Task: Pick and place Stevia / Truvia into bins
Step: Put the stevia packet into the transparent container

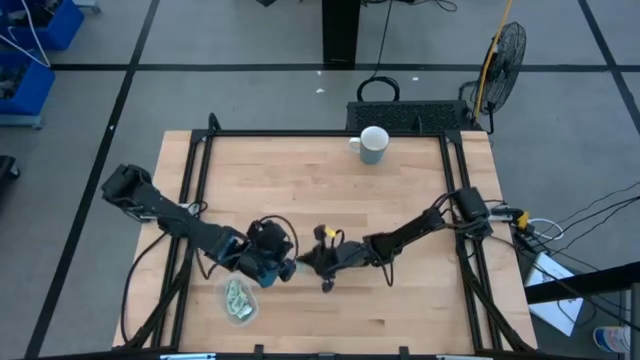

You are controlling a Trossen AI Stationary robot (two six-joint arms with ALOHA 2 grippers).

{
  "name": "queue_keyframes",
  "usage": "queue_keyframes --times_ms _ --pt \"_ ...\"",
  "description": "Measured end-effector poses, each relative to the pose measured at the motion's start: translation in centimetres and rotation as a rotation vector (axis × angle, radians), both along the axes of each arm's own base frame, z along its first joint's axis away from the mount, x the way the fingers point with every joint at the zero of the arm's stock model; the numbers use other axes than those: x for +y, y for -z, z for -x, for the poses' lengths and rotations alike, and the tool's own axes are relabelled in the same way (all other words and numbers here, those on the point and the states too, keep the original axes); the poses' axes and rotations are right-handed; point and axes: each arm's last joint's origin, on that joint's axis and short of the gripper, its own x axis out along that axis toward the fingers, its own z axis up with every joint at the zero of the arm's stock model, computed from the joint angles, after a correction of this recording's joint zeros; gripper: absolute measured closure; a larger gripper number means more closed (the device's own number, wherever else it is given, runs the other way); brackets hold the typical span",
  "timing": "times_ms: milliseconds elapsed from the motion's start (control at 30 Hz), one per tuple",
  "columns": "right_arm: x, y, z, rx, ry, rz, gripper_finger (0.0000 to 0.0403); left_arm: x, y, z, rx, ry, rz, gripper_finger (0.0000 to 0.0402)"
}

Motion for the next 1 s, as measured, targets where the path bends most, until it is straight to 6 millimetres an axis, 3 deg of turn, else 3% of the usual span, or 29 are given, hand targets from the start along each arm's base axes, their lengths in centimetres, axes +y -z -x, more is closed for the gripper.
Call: queue_keyframes --times_ms 167,533,1000 --pt "-1.1 -0.3 -0.1 -0.006 0.171 0.121 0.0403 0.4 1.4 -0.8 0.106 0.086 -0.034 0.0338" --pt "-2.0 -0.2 -0.2 0.013 0.238 0.185 0.0403 1.9 3.7 -2.4 0.244 0.185 -0.098 0.0236" --pt "-1.3 -1.0 -0.4 -0.07 0.132 0.127 0.0403 2.0 3.4 -3.1 0.246 0.355 -0.106 0.0227"
